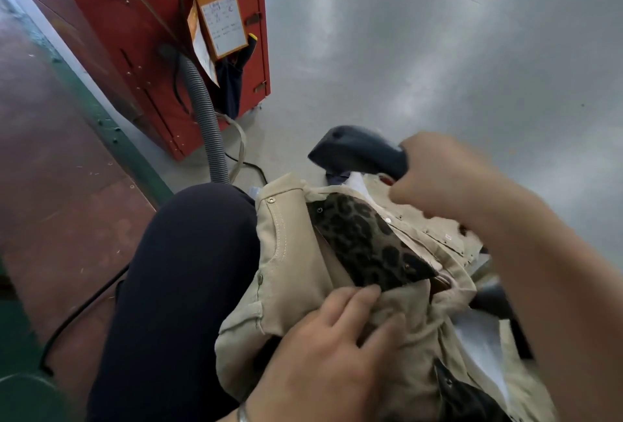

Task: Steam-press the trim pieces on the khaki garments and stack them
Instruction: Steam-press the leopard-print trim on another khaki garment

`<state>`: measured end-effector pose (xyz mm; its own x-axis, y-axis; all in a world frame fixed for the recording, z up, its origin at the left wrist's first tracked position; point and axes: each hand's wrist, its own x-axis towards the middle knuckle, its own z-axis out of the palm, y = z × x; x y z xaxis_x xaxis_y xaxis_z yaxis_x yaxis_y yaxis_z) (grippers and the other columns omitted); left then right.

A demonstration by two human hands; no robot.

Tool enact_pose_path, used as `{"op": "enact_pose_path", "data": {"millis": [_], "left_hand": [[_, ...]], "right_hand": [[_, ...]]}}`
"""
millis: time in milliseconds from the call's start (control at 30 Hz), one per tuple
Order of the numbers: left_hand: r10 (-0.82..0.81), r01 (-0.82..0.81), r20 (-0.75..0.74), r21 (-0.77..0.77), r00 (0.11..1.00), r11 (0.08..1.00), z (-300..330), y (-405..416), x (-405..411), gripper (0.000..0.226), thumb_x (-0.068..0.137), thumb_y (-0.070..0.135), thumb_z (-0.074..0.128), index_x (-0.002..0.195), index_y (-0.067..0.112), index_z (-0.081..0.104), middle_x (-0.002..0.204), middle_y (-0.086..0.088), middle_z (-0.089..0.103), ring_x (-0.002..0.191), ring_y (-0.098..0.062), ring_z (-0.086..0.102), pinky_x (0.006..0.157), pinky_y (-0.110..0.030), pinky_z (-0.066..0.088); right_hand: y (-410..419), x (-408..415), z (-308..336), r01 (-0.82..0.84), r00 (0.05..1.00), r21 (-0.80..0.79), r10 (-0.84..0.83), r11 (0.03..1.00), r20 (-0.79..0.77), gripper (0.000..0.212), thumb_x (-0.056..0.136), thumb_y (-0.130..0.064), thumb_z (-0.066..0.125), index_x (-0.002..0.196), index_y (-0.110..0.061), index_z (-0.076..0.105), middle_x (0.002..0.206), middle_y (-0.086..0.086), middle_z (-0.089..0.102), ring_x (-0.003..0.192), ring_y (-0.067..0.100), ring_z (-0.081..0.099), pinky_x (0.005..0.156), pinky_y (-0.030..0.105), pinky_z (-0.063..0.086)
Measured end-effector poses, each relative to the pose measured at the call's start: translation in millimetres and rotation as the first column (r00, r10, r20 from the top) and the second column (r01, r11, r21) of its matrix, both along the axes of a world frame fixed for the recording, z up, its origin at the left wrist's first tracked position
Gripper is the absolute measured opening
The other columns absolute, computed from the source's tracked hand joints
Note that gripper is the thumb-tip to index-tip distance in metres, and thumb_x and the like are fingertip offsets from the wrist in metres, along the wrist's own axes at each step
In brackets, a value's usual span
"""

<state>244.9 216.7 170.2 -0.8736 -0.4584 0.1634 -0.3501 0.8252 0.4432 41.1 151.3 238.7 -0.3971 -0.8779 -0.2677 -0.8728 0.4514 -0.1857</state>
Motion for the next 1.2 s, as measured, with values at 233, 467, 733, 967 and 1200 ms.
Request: {"op": "enact_pose_path", "data": {"millis": [233, 467, 733, 967, 1200], "left_hand": [[0.004, -0.005, -0.022, -0.063, 1.000, 0.998, -2, 0, 1, 0.033, 0.078, 0.020, 0.054, 0.105, 0.019, 0.074, 0.105, -0.003, 0.069, 0.091, -0.017, 0.068, 0.062, -0.027, 0.056], [-0.011, 0.010, -0.027, -0.057, 1.000, 0.998, -3, 1, -1, 0.035, 0.071, 0.021, 0.054, 0.098, 0.017, 0.076, 0.101, 0.000, 0.072, 0.088, -0.015, 0.069, 0.063, -0.024, 0.055], [0.008, -0.005, 0.054, -0.061, 0.999, 0.998, 1, 0, -1, 0.042, 0.071, 0.027, 0.051, 0.104, 0.013, 0.074, 0.096, -0.001, 0.071, 0.082, -0.017, 0.068, 0.060, -0.024, 0.054], [-0.011, 0.012, 0.091, -0.013, 0.996, 1.000, 8, 4, 2, 0.042, 0.074, 0.035, 0.049, 0.102, 0.017, 0.074, 0.098, 0.003, 0.070, 0.086, -0.011, 0.068, 0.065, -0.020, 0.055], [0.024, -0.014, 0.100, -0.101, 0.995, 0.995, 21, -19, -14, 0.053, 0.083, 0.045, 0.050, 0.123, 0.014, 0.063, 0.120, 0.000, 0.061, 0.109, -0.016, 0.057, 0.085, -0.027, 0.053]], "right_hand": [[120, -18, 39, 0.072, 0.993, -0.104, -0.062, 0.992, 0.095, 0.034, 0.047, -0.040, 0.061, 0.080, -0.044, 0.061, 0.054, -0.014, 0.063, 0.049, 0.010, 0.060, 0.044, 0.037, 0.049], [140, -4, 4, 0.021, 0.994, 0.225, 0.004, 0.974, -0.108, 0.015, 0.068, -0.043, 0.058, 0.080, -0.039, 0.049, 0.063, -0.011, 0.059, 0.056, -0.005, 0.050, 0.048, 0.017, 0.037], [57, 9, -12, 0.007, 0.998, 0.038, -0.005, 0.999, -0.059, 0.015, 0.076, -0.026, 0.064, 0.089, -0.025, 0.057, 0.071, -0.006, 0.057, 0.060, 0.013, 0.055, 0.049, 0.024, 0.035], [57, -38, -4, 0.225, 0.966, -0.114, -0.206, 0.968, 0.157, 0.010, 0.081, -0.020, 0.070, 0.083, -0.016, 0.061, 0.063, 0.006, 0.065, 0.056, 0.023, 0.067, 0.049, 0.027, 0.048], [142, -39, 25, 0.216, 0.930, -0.032, -0.195, 0.976, 0.312, 0.023, 0.056, -0.035, 0.072, 0.077, -0.041, 0.064, 0.045, 0.000, 0.062, 0.032, 0.011, 0.055, 0.038, 0.028, 0.043]]}}
